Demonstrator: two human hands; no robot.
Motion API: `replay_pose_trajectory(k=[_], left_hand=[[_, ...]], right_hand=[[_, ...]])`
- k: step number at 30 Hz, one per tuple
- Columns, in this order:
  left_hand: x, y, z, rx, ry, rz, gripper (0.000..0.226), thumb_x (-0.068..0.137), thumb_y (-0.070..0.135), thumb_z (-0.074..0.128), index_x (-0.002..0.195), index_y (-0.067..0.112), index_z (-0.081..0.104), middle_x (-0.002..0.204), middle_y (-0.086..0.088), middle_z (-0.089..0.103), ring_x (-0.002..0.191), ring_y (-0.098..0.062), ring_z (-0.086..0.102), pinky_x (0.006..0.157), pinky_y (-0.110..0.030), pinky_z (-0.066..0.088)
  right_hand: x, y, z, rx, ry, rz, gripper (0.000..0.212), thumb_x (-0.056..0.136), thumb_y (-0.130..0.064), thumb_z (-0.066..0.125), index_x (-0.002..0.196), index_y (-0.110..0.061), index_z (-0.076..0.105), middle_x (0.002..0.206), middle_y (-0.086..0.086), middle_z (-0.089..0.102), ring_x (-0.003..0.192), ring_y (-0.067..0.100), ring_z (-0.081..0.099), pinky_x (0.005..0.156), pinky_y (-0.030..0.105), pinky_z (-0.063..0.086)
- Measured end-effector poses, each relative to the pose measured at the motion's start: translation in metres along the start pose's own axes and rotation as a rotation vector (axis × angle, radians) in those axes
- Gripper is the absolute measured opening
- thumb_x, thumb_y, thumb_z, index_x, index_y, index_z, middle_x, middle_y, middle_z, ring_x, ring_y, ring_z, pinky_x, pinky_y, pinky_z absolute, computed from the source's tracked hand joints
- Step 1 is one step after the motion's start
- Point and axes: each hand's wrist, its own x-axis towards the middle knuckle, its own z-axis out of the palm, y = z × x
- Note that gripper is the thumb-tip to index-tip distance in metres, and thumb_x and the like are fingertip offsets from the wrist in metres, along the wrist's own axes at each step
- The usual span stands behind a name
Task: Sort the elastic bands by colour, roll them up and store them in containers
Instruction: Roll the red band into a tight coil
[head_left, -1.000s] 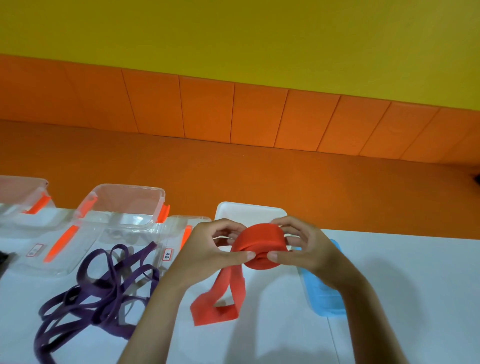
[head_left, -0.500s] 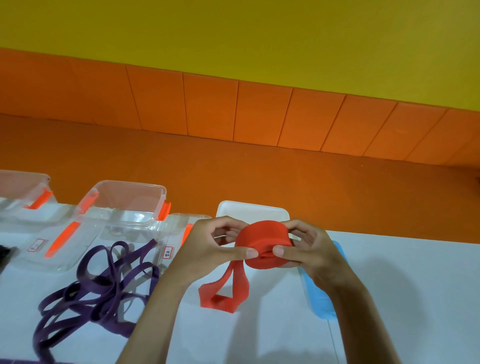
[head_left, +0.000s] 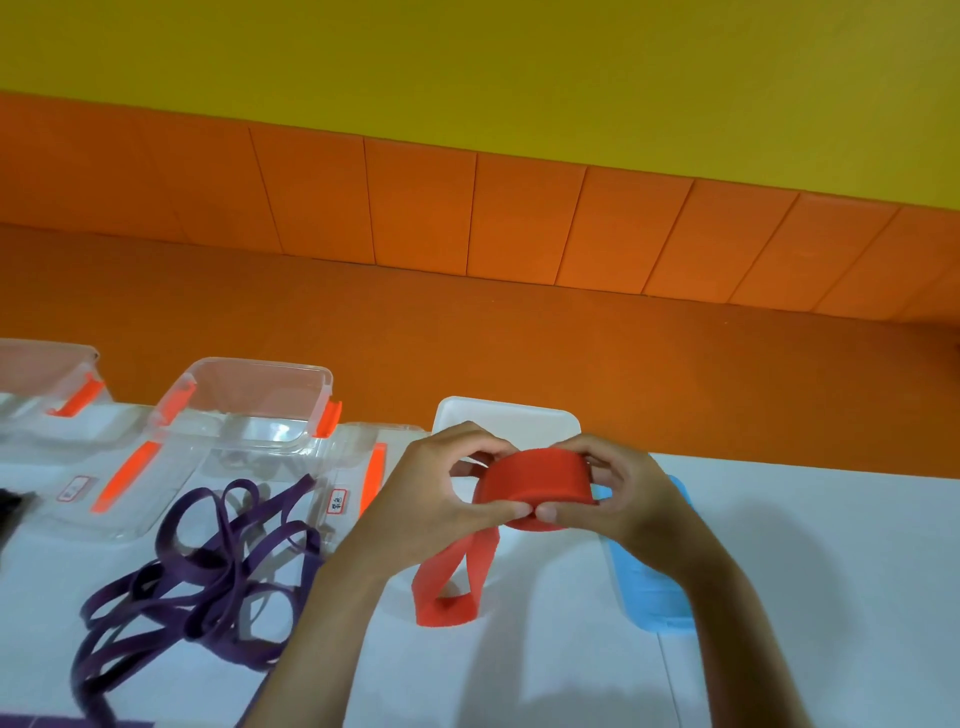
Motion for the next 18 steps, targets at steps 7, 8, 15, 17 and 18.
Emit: replay_pose_trajectory(k=[7,8,15,17,18], left_hand=[[-0.006,-0.009,-0.004,-0.141,0.03,-0.109,0.048,0.069,0.031,0.1,0.107,0.042,0.072,0.108,0.015,0.076,0.106,-0.008,0.073,0.088,-0.017,0.058],[-0.005,-0.01,-0.006,-0.105,0.021,-0.102,0.046,0.071,0.031,0.099,0.107,0.041,0.072,0.108,0.017,0.076,0.106,-0.006,0.073,0.087,-0.014,0.057],[-0.004,-0.006,-0.004,-0.206,0.081,-0.044,0.048,0.069,0.032,0.097,0.111,0.038,0.075,0.112,0.012,0.078,0.11,-0.011,0.073,0.095,-0.018,0.055],[-0.004,-0.008,-0.002,-0.28,0.127,-0.053,0.051,0.065,0.036,0.098,0.111,0.037,0.075,0.111,0.009,0.078,0.108,-0.014,0.074,0.093,-0.022,0.057],[-0.004,-0.009,-0.004,-0.283,0.133,-0.055,0.052,0.063,0.037,0.098,0.11,0.036,0.075,0.11,0.008,0.078,0.107,-0.014,0.074,0.092,-0.022,0.058]], right_hand=[[0.0,0.011,0.008,0.258,0.08,0.062,0.057,0.063,-0.046,0.1,0.11,-0.027,0.075,0.109,0.004,0.076,0.102,0.024,0.074,0.082,0.032,0.061],[0.001,0.013,0.012,0.291,0.069,0.073,0.057,0.063,-0.045,0.1,0.112,-0.028,0.075,0.111,0.004,0.075,0.104,0.024,0.073,0.083,0.033,0.061],[0.011,0.006,0.022,0.373,0.141,0.053,0.061,0.059,-0.05,0.1,0.112,-0.029,0.078,0.109,0.004,0.078,0.101,0.023,0.075,0.079,0.031,0.061],[0.014,0.005,0.026,0.46,0.15,0.047,0.061,0.057,-0.05,0.1,0.11,-0.027,0.08,0.106,0.004,0.078,0.099,0.024,0.076,0.078,0.032,0.061],[0.015,0.006,0.029,0.507,0.149,0.056,0.062,0.056,-0.049,0.101,0.109,-0.026,0.08,0.106,0.005,0.078,0.099,0.025,0.076,0.078,0.034,0.062]])
